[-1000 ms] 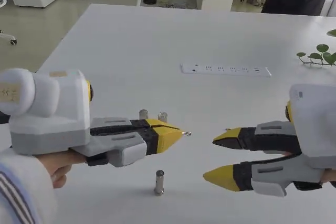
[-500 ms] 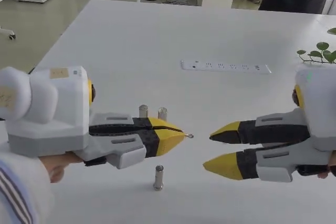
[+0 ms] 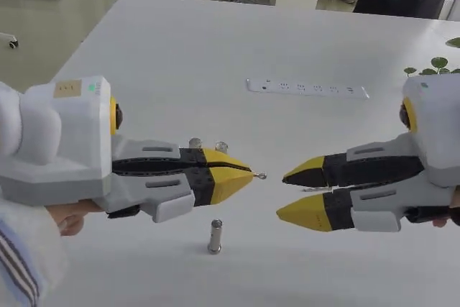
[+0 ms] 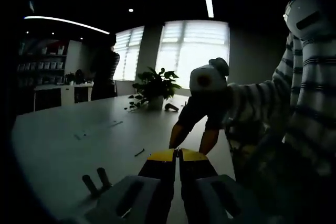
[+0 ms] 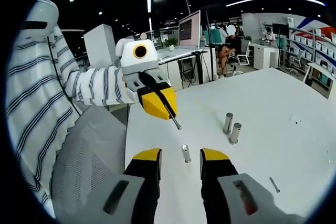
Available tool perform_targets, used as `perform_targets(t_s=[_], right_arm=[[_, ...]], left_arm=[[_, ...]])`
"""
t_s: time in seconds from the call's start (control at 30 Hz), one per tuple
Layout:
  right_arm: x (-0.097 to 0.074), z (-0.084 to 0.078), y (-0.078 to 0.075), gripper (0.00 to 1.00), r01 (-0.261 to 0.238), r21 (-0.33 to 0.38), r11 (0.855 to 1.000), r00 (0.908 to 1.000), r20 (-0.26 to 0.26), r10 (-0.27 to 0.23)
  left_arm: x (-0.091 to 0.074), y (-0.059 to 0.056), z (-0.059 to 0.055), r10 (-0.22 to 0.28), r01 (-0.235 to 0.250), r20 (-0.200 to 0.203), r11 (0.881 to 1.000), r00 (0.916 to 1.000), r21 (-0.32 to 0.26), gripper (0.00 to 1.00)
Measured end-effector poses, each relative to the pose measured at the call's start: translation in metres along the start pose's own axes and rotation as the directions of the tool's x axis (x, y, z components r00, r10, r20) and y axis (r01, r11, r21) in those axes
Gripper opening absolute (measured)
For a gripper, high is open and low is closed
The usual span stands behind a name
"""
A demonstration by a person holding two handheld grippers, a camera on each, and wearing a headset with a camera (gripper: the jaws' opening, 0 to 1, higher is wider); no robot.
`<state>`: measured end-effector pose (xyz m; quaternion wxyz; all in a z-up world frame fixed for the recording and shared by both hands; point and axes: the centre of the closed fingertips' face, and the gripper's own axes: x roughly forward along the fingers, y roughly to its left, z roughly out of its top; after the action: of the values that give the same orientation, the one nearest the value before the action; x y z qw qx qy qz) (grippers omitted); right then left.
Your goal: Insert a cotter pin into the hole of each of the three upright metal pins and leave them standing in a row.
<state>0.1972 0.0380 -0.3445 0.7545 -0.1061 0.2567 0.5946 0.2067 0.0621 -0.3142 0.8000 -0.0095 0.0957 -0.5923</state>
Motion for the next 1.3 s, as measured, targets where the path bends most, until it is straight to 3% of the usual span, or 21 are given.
perform_targets(t_s=[0.17,0.5,0.73,1.07,1.3], right_arm=[[0.002,0.001,-0.001,0.23,0.001,-0.010,1.000,0.9999,-0.011,-0.001],[0.010,0.009,0.009,0.17,-0.049,-0.014,0.999,0.9988,-0.001,0.049],[0.016,0.011,0.013,0.12,-0.067,-0.024,0.997,0.9978,-0.003,0.067],[0.015,0.021,0.016,0.04,-0.097,-0.011,0.995,0.9942,0.046,0.097],[0.013,0.024,0.018,0.00,-0.108,-0.013,0.994,0.9920,0.065,0.108]], left_arm=[[-0.002,0.003,0.003,0.014,-0.014,0.007,1.000,0.9999,0.028,0.00],[-0.006,-0.002,0.003,-0.006,0.006,0.002,0.996,1.0000,0.085,0.00],[-0.006,-0.006,-0.003,-0.025,0.026,-0.020,0.995,0.9995,0.097,0.00],[-0.001,-0.017,-0.004,-0.061,0.064,-0.030,0.992,0.9977,0.107,0.00],[-0.002,-0.016,-0.004,-0.062,0.064,-0.026,0.993,0.9977,0.095,0.00]])
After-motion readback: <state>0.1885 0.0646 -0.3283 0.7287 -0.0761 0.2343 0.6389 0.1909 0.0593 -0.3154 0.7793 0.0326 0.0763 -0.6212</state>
